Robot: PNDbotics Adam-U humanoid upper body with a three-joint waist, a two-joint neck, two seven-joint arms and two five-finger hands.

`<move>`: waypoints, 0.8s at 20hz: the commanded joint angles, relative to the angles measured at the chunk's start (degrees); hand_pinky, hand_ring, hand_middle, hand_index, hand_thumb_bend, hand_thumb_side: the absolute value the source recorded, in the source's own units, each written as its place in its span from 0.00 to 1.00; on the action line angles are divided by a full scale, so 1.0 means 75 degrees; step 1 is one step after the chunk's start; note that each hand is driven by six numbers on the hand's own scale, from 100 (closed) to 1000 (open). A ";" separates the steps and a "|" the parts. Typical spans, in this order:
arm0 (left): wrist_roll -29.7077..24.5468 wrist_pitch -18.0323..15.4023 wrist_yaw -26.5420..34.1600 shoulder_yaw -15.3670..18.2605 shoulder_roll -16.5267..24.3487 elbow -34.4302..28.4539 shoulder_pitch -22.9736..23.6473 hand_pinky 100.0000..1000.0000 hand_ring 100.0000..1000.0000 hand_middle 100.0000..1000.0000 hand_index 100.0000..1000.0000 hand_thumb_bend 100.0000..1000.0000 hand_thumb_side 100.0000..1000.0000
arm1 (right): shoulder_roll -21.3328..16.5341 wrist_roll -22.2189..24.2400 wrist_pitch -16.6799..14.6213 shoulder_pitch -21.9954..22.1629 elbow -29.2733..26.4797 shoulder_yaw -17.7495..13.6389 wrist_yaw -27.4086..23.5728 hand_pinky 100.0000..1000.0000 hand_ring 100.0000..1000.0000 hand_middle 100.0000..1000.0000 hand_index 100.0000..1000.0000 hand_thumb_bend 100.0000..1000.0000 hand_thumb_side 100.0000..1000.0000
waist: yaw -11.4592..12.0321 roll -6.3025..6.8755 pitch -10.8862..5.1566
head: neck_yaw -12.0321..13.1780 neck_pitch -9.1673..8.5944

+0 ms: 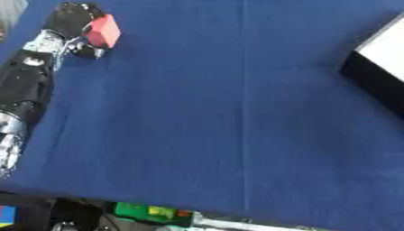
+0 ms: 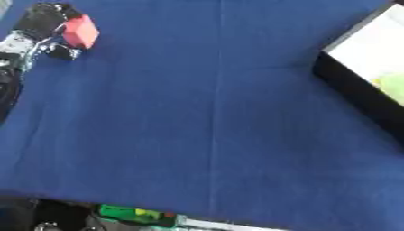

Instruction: Pick up the objects with one hand, pass them to the other hand, and then place them into the box on the other side of the table.

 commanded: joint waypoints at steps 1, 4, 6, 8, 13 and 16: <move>-0.0003 -0.0299 0.0294 0.0003 0.0281 -0.0355 -0.0062 0.63 0.47 0.48 0.63 0.16 0.18 | -0.0123 0.0018 -0.0046 -0.0034 -0.0160 -0.0082 -0.0005 0.81 0.78 0.79 0.82 0.00 0.00 | 0.0048 -0.0012 -0.0241 | -0.0070 -0.0019; -0.0162 -0.0706 0.0730 -0.0024 0.0294 -0.0756 0.0007 0.62 0.46 0.46 0.60 0.11 0.15 | -0.0170 0.0051 -0.0091 -0.0025 -0.0160 -0.0059 0.0000 0.81 0.78 0.79 0.82 0.00 0.00 | 0.0117 0.0006 -0.0353 | -0.0176 -0.0019; -0.0282 -0.0919 0.1046 -0.0047 0.0315 -0.1030 0.0058 0.62 0.45 0.44 0.59 0.10 0.14 | -0.0200 0.0081 -0.0111 -0.0009 -0.0160 -0.0042 0.0008 0.81 0.78 0.79 0.82 0.00 0.00 | 0.0154 0.0025 -0.0430 | -0.0259 -0.0019; -0.0408 -0.1071 0.1397 -0.0067 0.0327 -0.1307 0.0126 0.61 0.44 0.43 0.58 0.08 0.13 | -0.0232 0.0120 -0.0134 0.0015 -0.0160 -0.0019 0.0017 0.81 0.78 0.79 0.82 0.00 0.00 | 0.0191 0.0048 -0.0525 | -0.0360 -0.0019; -0.0801 -0.1548 0.2460 -0.0197 0.0320 -0.2139 0.0382 0.60 0.41 0.40 0.55 0.00 0.11 | -0.0335 0.0253 -0.0182 0.0070 -0.0160 0.0076 0.0023 0.81 0.77 0.79 0.82 0.00 0.00 | 0.0279 0.0076 -0.0747 | -0.0794 -0.0019; -0.1220 -0.2013 0.3498 -0.0343 0.0236 -0.2818 0.0638 0.58 0.40 0.37 0.52 0.00 0.13 | -0.0444 0.0399 -0.0292 0.0069 -0.0160 0.0253 -0.0024 0.81 0.77 0.79 0.82 0.00 0.00 | 0.0341 0.0098 -0.0885 | -0.1016 -0.0019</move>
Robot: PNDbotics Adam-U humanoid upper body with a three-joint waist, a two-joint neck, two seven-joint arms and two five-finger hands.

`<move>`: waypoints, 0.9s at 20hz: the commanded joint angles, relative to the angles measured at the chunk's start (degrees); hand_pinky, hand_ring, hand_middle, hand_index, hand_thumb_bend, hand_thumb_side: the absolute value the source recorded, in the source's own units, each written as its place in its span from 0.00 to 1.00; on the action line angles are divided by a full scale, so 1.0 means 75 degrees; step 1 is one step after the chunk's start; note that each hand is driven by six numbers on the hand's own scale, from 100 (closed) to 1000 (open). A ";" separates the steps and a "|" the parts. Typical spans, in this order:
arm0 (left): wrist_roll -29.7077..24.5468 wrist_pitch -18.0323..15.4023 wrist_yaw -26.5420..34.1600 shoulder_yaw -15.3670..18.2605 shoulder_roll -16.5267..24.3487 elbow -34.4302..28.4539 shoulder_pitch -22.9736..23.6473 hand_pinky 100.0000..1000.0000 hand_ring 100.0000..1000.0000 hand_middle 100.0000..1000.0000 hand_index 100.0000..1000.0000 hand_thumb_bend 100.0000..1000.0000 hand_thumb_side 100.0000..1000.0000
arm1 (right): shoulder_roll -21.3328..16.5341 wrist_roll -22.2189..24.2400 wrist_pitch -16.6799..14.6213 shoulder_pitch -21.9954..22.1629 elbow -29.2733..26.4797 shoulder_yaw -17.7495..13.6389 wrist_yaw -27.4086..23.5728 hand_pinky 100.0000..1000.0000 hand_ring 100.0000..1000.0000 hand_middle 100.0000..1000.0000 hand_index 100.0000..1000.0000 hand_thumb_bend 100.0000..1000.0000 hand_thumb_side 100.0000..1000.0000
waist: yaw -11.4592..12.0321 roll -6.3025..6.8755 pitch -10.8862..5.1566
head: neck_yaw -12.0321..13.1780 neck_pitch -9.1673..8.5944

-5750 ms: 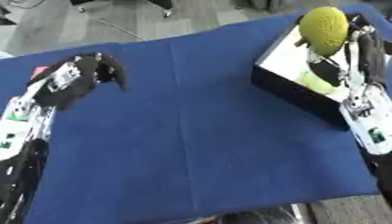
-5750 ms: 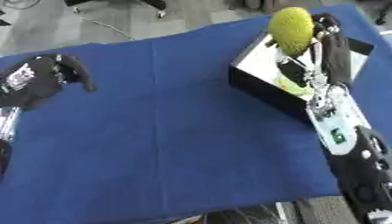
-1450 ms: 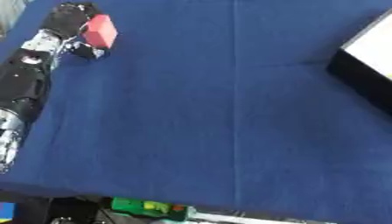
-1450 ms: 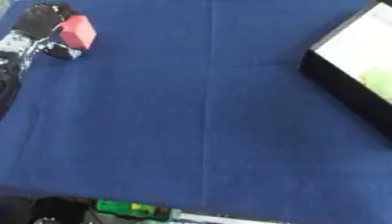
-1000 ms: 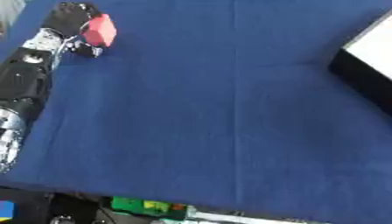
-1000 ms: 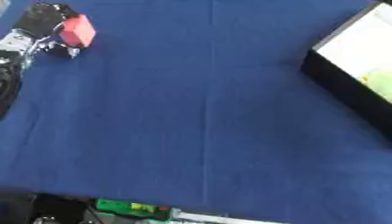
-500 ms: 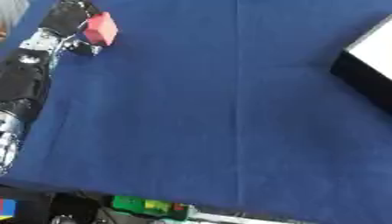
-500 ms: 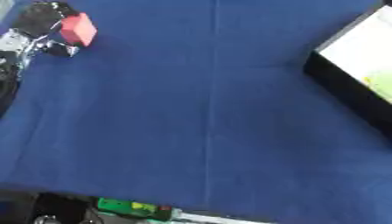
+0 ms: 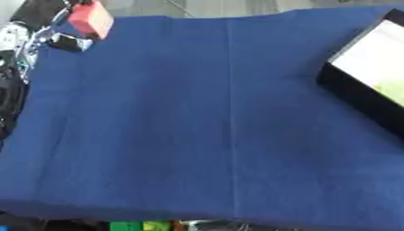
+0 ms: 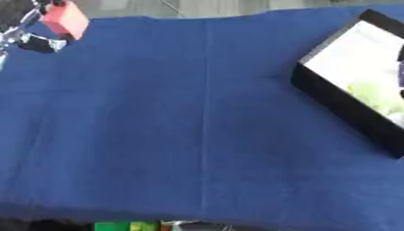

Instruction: Pick up the objects with one hand, pass them to the other hand, and then place them into the box on the other side of the table.

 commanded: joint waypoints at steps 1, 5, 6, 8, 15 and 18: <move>-0.0450 -0.0451 0.1123 -0.0137 0.0191 -0.0827 0.0100 0.57 0.39 0.36 0.51 0.00 0.17 | -0.0300 0.0161 -0.0136 -0.0094 -0.0160 0.0168 -0.0045 0.81 0.77 0.79 0.82 0.01 0.00 | 0.0035 -0.0003 -0.0228 | -0.0193 -0.0020; -0.1588 -0.0929 0.3153 -0.0536 -0.0158 -0.2025 0.0505 0.55 0.36 0.33 0.48 0.00 0.18 | -0.0467 0.0505 -0.0604 -0.0391 -0.0160 0.0752 -0.0224 0.82 0.78 0.81 0.84 0.19 0.00 | 0.0146 0.0021 -0.0378 | -0.0345 -0.0020; -0.1947 -0.0959 0.3678 -0.0637 -0.0254 -0.2303 0.0581 0.54 0.36 0.33 0.47 0.00 0.18 | -0.0491 0.0612 -0.0723 -0.0489 -0.0160 0.0902 -0.0277 0.83 0.78 0.83 0.85 0.23 0.00 | 0.0173 0.0025 -0.0406 | -0.0381 -0.0020; -0.2690 -0.0900 0.4704 -0.0831 -0.0448 -0.2776 0.0692 0.53 0.35 0.32 0.46 0.00 0.19 | -0.0489 0.0820 -0.0933 -0.0694 -0.0160 0.1165 -0.0356 0.83 0.79 0.84 0.87 0.25 0.00 | 0.0219 0.0026 -0.0449 | -0.0462 -0.0020; -0.5054 0.0023 0.7588 -0.1386 -0.1141 -0.3864 0.0866 0.51 0.33 0.30 0.44 0.00 0.20 | -0.0244 0.1466 -0.1299 -0.1208 -0.0160 0.1709 -0.0226 0.89 0.84 0.91 0.91 0.29 0.00 | 0.0322 0.0002 -0.0495 | -0.0669 -0.0020; -0.5735 0.0521 0.8372 -0.1531 -0.1432 -0.4060 0.0899 0.50 0.33 0.29 0.43 0.00 0.21 | -0.0159 0.1604 -0.1299 -0.1286 -0.0160 0.1806 -0.0026 0.90 0.83 0.91 0.91 0.30 0.00 | 0.0354 -0.0019 -0.0483 | -0.0691 -0.0020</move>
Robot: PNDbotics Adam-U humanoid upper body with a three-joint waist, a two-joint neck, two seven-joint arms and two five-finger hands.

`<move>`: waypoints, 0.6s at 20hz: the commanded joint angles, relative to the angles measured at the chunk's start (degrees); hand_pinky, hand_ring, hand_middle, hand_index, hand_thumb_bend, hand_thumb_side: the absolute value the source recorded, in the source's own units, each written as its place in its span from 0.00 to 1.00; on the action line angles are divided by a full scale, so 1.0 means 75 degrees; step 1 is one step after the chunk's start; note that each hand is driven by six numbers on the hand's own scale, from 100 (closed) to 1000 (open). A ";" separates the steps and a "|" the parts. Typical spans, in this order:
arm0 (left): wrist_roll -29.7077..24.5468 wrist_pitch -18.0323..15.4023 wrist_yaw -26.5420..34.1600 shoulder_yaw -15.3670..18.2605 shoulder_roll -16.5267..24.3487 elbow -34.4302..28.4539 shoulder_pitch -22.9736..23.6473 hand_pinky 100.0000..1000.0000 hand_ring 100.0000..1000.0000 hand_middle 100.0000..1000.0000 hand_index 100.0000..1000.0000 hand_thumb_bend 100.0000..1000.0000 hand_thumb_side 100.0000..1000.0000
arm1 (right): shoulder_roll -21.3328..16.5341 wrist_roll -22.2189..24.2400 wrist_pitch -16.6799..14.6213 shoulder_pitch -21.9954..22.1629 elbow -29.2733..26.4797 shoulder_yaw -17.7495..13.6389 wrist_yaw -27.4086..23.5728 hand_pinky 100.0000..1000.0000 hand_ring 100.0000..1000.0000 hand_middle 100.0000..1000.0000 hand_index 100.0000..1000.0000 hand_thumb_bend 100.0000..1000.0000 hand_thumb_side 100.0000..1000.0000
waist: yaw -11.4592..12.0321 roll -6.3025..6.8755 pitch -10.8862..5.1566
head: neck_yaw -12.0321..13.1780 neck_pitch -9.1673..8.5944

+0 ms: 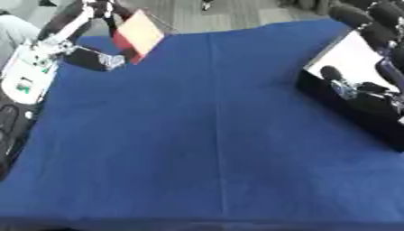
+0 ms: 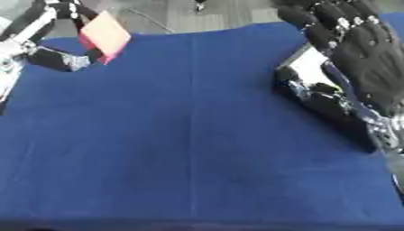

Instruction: Pick up the objects with one hand, pass them to the other hand, and then place them into the box on the other side of the table.

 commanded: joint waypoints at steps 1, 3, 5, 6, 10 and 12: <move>-0.0701 0.0488 0.0825 -0.0103 -0.0137 -0.0336 -0.0079 0.50 0.33 0.29 0.43 0.00 0.21 | 0.0021 0.0136 0.0011 -0.0159 -0.0159 0.0052 0.0237 0.90 0.83 0.91 0.91 0.30 0.00 | 0.0025 -0.0055 -0.0131 | -0.0036 -0.0020; -0.1042 0.0787 0.1144 -0.0174 -0.0314 -0.0394 -0.0069 0.50 0.33 0.29 0.43 0.00 0.21 | 0.0076 0.0113 0.0077 -0.0179 -0.0159 0.0093 0.0404 0.90 0.83 0.91 0.91 0.30 0.00 | 0.0038 -0.0072 -0.0123 | -0.0044 -0.0020; -0.1294 0.1030 0.1339 -0.0221 -0.0460 -0.0429 -0.0074 0.49 0.33 0.29 0.43 0.00 0.21 | 0.0119 0.0068 0.0137 -0.0190 -0.0159 0.0142 0.0550 0.90 0.83 0.91 0.91 0.30 0.00 | 0.0050 -0.0085 -0.0119 | -0.0052 -0.0020; -0.1381 0.1113 0.1396 -0.0229 -0.0504 -0.0446 -0.0079 0.49 0.33 0.29 0.42 0.00 0.21 | 0.0133 0.0048 0.0159 -0.0192 -0.0159 0.0163 0.0604 0.90 0.83 0.91 0.91 0.30 0.00 | 0.0054 -0.0089 -0.0118 | -0.0054 -0.0020; -0.1711 0.1425 0.1556 -0.0299 -0.0802 -0.0415 -0.0134 0.49 0.33 0.29 0.42 0.00 0.21 | 0.0197 -0.0087 0.0229 -0.0231 -0.0159 0.0245 0.0741 0.92 0.85 0.94 0.92 0.29 0.00 | 0.0070 -0.0105 -0.0109 | -0.0077 -0.0020; -0.1846 0.1525 0.1574 -0.0330 -0.0909 -0.0395 -0.0180 0.49 0.33 0.29 0.43 0.00 0.21 | 0.0211 -0.0088 0.0214 -0.0262 -0.0159 0.0301 0.0765 0.93 0.86 0.95 0.93 0.29 0.00 | 0.0076 -0.0115 -0.0108 | -0.0090 -0.0020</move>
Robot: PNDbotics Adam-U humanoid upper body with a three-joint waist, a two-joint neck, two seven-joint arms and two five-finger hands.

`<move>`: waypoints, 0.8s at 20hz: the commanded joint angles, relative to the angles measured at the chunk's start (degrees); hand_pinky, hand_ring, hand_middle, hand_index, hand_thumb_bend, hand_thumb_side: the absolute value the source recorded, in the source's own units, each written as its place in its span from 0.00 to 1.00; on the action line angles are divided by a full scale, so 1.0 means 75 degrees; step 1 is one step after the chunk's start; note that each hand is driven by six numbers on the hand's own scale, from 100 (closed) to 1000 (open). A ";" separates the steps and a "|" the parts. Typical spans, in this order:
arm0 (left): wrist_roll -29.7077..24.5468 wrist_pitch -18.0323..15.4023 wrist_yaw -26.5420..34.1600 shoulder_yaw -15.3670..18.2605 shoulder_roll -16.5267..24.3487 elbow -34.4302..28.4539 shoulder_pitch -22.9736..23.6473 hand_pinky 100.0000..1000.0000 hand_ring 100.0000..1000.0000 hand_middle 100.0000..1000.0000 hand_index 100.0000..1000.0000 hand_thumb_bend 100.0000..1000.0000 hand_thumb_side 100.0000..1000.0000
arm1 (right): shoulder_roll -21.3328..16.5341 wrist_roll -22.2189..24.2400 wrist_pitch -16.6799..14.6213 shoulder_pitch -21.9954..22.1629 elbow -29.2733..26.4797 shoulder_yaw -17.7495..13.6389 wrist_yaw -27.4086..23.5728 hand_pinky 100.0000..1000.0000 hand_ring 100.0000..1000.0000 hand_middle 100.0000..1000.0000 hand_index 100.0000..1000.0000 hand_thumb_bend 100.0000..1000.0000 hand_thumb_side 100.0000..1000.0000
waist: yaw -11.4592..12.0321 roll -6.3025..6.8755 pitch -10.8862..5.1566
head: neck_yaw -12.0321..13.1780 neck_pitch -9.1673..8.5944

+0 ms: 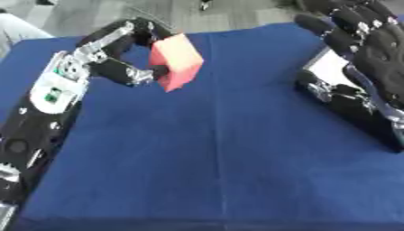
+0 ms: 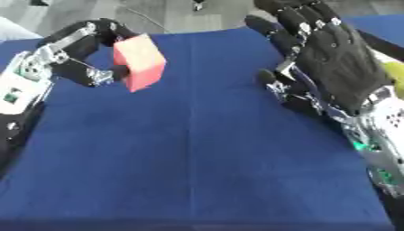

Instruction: Pick up the objects with one hand, pass them to the other hand, and then place them into the box on the other side of the table.

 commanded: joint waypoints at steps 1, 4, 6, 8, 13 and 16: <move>-0.0228 0.0143 0.0072 -0.0007 -0.0050 -0.0089 -0.0208 0.49 0.33 0.29 0.43 0.00 0.21 | -0.0031 -0.0032 0.0003 -0.0165 -0.0159 0.0038 0.0075 0.93 0.86 0.95 0.93 0.29 0.00 | 0.0024 -0.0047 -0.0109 | -0.0033 -0.0020; -0.0358 0.0194 0.0061 -0.0077 -0.0147 -0.0032 -0.0277 0.49 0.33 0.29 0.43 0.00 0.20 | -0.0009 0.0037 -0.0032 -0.0207 -0.0159 0.0110 0.0049 0.94 0.87 0.96 0.94 0.29 0.00 | 0.0023 -0.0054 -0.0109 | -0.0037 -0.0020; -0.0467 0.0223 0.0046 -0.0157 -0.0231 0.0049 -0.0353 0.49 0.33 0.29 0.43 0.00 0.20 | 0.0020 0.0076 -0.0108 -0.0262 -0.0159 0.0186 -0.0026 0.94 0.88 0.96 0.94 0.29 0.00 | 0.0027 -0.0059 -0.0105 | -0.0043 -0.0020; -0.0543 0.0236 0.0046 -0.0204 -0.0300 0.0115 -0.0409 0.49 0.33 0.29 0.43 0.00 0.20 | 0.0037 0.0108 -0.0199 -0.0315 -0.0159 0.0263 -0.0122 0.94 0.88 0.97 0.95 0.30 0.00 | 0.0034 -0.0063 -0.0100 | -0.0048 -0.0020; -0.0700 0.0265 0.0076 -0.0275 -0.0443 0.0215 -0.0535 0.49 0.33 0.29 0.43 0.00 0.20 | 0.0083 0.0350 -0.0501 -0.0450 -0.0159 0.0485 -0.0520 0.94 0.89 0.97 0.96 0.30 0.00 | 0.0049 -0.0075 -0.0074 | -0.0065 -0.0020; -0.0753 0.0276 0.0082 -0.0282 -0.0471 0.0235 -0.0563 0.49 0.33 0.29 0.43 0.00 0.20 | 0.0112 0.0489 -0.0577 -0.0477 -0.0159 0.0538 -0.0682 0.94 0.90 0.97 0.97 0.31 0.00 | 0.0057 -0.0071 -0.0057 | -0.0077 -0.0020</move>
